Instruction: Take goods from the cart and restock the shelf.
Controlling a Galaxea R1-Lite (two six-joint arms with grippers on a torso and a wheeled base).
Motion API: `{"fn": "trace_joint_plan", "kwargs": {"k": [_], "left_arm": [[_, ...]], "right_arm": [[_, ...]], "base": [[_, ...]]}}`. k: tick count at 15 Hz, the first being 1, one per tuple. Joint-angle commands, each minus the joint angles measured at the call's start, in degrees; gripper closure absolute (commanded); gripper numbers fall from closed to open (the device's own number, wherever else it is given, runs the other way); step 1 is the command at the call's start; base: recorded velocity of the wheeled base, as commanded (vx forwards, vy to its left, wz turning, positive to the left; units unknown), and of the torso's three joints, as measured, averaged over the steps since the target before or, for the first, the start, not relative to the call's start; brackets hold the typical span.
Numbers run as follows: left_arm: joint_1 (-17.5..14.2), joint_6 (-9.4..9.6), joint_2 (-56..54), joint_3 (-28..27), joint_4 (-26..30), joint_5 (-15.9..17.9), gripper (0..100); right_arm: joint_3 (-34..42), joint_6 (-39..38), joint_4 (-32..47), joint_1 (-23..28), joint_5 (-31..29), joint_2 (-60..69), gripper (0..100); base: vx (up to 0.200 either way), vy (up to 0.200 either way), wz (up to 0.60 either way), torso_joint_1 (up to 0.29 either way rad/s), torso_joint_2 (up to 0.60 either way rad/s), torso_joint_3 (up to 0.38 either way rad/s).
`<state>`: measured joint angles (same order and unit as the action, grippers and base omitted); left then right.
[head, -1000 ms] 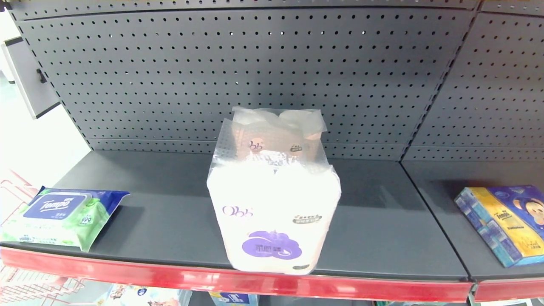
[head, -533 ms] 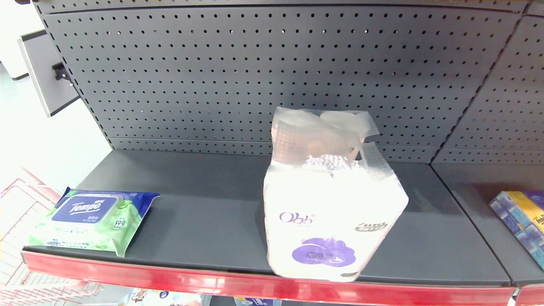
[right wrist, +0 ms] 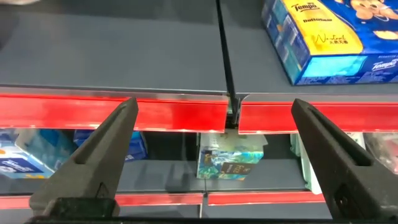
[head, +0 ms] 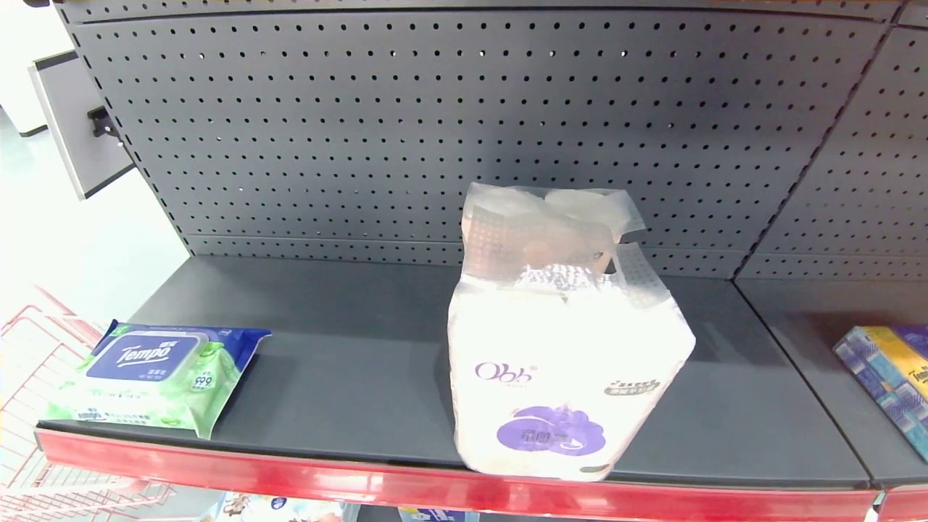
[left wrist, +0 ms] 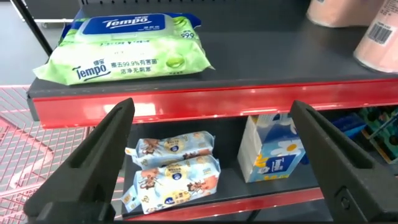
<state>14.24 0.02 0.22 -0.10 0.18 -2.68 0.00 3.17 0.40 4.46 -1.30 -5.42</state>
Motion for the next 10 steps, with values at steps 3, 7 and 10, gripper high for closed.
{"fn": "trace_joint_plan", "kwargs": {"k": [3,7,10], "left_arm": [[0.0,-0.02,0.04,0.01,-0.01,0.05,0],[0.0,-0.02,0.04,0.01,-0.01,0.05,0],[0.0,-0.02,0.04,0.01,-0.01,-0.04,0]], "right_arm": [[0.0,-0.71,0.13,-0.07,-0.37,-0.2,0],[0.0,-0.71,0.13,-0.07,-0.37,-0.2,0],[0.0,-0.71,0.13,-0.07,-0.37,-0.2,0]], "base": [[0.0,0.0,0.0,0.0,0.0,0.0],[0.0,0.0,0.0,0.0,0.0,0.0],[0.0,0.0,-0.2,-0.001,0.0,0.001]]}}
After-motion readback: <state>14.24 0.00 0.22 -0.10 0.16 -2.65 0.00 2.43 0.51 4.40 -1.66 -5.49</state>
